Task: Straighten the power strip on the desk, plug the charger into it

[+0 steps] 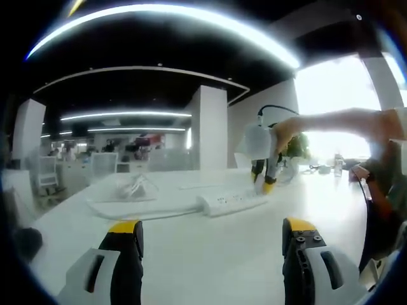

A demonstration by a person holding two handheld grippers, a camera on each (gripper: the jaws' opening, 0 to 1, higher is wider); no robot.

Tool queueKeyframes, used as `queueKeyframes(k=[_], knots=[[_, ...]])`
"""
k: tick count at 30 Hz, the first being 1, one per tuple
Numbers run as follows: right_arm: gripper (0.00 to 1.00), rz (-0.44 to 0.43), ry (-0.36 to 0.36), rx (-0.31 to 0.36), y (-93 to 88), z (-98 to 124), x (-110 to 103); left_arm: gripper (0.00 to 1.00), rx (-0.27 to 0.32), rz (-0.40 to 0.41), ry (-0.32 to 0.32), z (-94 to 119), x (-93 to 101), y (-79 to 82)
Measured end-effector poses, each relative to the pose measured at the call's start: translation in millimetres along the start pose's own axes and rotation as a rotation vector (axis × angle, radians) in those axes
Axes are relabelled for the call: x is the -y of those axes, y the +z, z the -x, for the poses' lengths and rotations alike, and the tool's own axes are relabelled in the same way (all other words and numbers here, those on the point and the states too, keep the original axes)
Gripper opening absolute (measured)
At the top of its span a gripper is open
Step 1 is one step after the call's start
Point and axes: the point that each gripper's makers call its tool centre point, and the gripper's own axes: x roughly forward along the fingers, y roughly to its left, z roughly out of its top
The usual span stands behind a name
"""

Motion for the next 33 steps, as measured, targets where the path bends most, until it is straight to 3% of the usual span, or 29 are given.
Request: queueKeyframes(k=[10,17,24,27,33], knots=[[0.28,-0.010,-0.007,0.007,-0.7,0,-1,0.93,0.001,-0.004,-0.010,-4,5.4,2.3],[0.29,-0.044,0.012,0.071,0.0,4,-4,0.93,-0.011,-0.007,-0.011,-5,6.9,0.6],[0.39,-0.062,0.036,0.131,2.7,13,-7,0.94,-0.018,-0.008,-0.014,-4,8.4,0.4],[0.52,-0.056,0.028,0.127,0.2,14,-7,0.94,-0.017,-0.010,-0.016,-3,8.7,1.1],[0.60,-0.061,0.027,0.138,-6.8,18,-9,0.95,-0.022,-0.013,-0.018,-1,9.4,0.2]])
